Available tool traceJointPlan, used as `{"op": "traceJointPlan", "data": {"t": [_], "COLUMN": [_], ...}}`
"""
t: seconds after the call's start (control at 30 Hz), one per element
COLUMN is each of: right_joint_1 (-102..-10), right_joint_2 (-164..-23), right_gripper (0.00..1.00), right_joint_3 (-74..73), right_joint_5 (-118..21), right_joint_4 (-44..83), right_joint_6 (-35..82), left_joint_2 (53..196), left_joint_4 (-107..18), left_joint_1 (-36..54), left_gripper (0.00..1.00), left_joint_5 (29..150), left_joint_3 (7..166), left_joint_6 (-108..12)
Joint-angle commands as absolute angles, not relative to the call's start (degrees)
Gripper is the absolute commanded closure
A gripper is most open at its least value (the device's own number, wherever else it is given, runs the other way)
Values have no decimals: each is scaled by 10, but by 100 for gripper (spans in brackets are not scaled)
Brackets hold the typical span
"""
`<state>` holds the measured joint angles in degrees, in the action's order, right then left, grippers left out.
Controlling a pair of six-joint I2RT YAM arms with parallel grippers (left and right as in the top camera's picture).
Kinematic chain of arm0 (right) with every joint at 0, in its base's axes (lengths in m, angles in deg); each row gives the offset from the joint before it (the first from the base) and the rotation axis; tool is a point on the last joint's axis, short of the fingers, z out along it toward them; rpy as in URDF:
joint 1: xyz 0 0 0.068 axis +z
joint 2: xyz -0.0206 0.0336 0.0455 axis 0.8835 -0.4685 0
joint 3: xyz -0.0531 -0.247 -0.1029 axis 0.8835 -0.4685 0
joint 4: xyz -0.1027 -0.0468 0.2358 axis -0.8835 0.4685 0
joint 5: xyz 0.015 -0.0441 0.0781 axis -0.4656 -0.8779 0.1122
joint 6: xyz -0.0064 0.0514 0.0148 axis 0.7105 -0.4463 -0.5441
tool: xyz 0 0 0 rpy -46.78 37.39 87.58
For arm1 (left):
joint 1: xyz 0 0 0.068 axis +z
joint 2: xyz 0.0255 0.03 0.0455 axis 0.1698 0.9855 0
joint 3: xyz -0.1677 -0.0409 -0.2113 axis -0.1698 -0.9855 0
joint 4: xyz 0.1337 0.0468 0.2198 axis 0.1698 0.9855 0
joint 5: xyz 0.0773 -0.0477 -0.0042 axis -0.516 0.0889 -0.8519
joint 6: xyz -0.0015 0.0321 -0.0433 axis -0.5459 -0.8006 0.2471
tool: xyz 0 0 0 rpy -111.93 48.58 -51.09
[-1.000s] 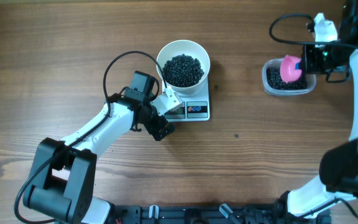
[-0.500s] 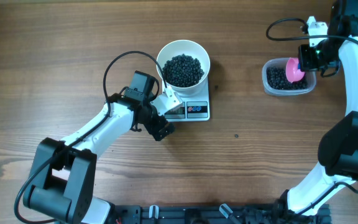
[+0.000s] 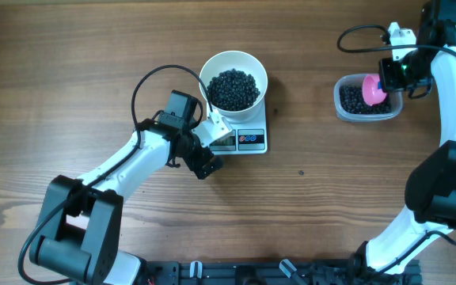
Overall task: Scoop item into bowl and weigh 150g on scale
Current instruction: 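Return the scoop to the bean tub and scoop beans, right gripper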
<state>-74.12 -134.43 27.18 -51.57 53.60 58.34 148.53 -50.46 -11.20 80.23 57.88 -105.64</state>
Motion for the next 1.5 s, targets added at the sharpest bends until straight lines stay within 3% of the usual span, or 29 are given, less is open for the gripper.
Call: {"op": "traceJointPlan", "data": {"t": [0.0,0.17,0.47,0.67,0.93,1.23,1.47], "right_joint_1": [-741,-740,-740,-737,-735,-735,-758], "right_joint_2": [-1352,-1352,-1352,-1352,-1352,-1352,-1352], "right_gripper": [96,96,96,96,96,96,96], "right_joint_3": [267,267,267,263,208,208,208], "right_joint_5": [-437,-409,-510,-415,-556,-341,-403], "right_joint_4": [534,564,532,573,519,522,522], "right_joint_6": [595,580,626,625,607,594,563], "left_joint_2": [1490,1490,1490,1490,1490,1490,1490], "left_joint_4": [-506,-506,-506,-506,-506,-506,-506], "left_joint_1": [-112,-112,-112,-112,-112,-112,-112], "left_gripper": [0,0,0,0,0,0,1], "left_joint_5": [813,813,813,813,813,813,813], "left_joint_3": [576,576,576,576,576,576,576], "left_joint_6": [-1065,-1066,-1065,-1065,-1065,-1065,-1065]}}
